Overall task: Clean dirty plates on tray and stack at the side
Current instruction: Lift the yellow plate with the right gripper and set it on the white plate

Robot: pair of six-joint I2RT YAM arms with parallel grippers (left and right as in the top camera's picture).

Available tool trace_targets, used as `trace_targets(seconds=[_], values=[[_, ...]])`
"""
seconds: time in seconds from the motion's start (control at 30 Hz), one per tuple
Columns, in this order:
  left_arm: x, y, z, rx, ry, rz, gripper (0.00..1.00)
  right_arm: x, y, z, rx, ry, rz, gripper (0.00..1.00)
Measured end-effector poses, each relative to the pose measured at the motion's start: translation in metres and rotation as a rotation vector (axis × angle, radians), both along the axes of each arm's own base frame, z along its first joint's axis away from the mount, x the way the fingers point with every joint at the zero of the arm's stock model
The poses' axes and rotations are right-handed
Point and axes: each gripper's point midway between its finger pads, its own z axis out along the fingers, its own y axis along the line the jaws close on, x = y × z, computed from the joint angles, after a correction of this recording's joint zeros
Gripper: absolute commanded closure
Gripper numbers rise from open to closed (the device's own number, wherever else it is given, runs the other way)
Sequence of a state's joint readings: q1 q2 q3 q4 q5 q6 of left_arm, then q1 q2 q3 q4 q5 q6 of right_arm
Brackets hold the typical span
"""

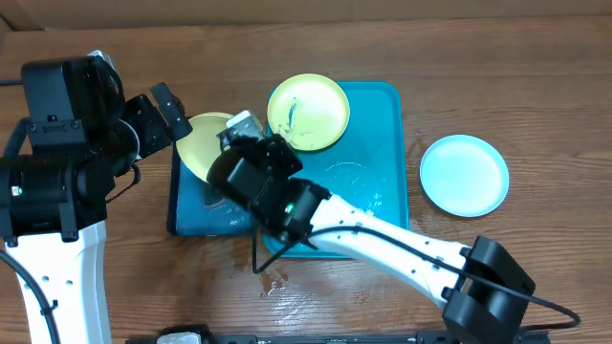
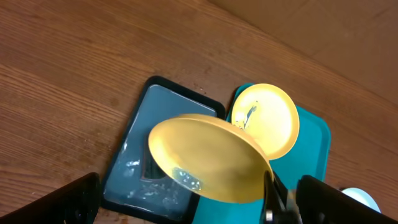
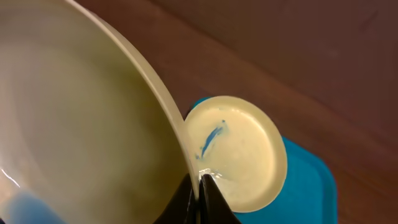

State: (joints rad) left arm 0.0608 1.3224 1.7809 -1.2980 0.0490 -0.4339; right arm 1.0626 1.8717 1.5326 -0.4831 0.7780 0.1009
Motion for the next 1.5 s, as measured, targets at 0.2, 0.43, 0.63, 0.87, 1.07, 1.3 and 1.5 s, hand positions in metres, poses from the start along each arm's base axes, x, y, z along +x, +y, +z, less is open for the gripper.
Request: trace_targets(seconds=[0.2, 0.43, 0.63, 0.87, 1.07, 1.3, 1.5], values=[[0.000, 0.000, 0.000, 0.000, 0.000, 0.000, 0.00, -0.017, -0.001, 0.034, -0.014, -0.101, -0.019, 0.96], [0.000, 0.000, 0.000, 0.000, 0.000, 0.000, 0.00, -0.031, 0.000, 0.052, -0.054, -0.158, -0.007, 0.96], [0.000, 0.000, 0.000, 0.000, 0.000, 0.000, 0.00, -0.041, 0.003, 0.057, -0.101, -0.189, 0.010, 0.96], [0.000, 0.000, 0.000, 0.000, 0.000, 0.000, 0.00, -0.041, 0.001, 0.059, -0.119, -0.202, 0.001, 0.96], [0.000, 0.000, 0.000, 0.000, 0.000, 0.000, 0.00, -0.041, 0.001, 0.060, -0.120, -0.204, -0.002, 0.96], [0.000, 0.000, 0.000, 0.000, 0.000, 0.000, 0.00, -0.041, 0.000, 0.060, -0.121, -0.206, -0.005, 0.96], [0.000, 0.003, 0.000, 0.012, 0.001, 0.010, 0.00, -0.041, -0.001, 0.061, -0.121, -0.208, -0.008, 0.96]])
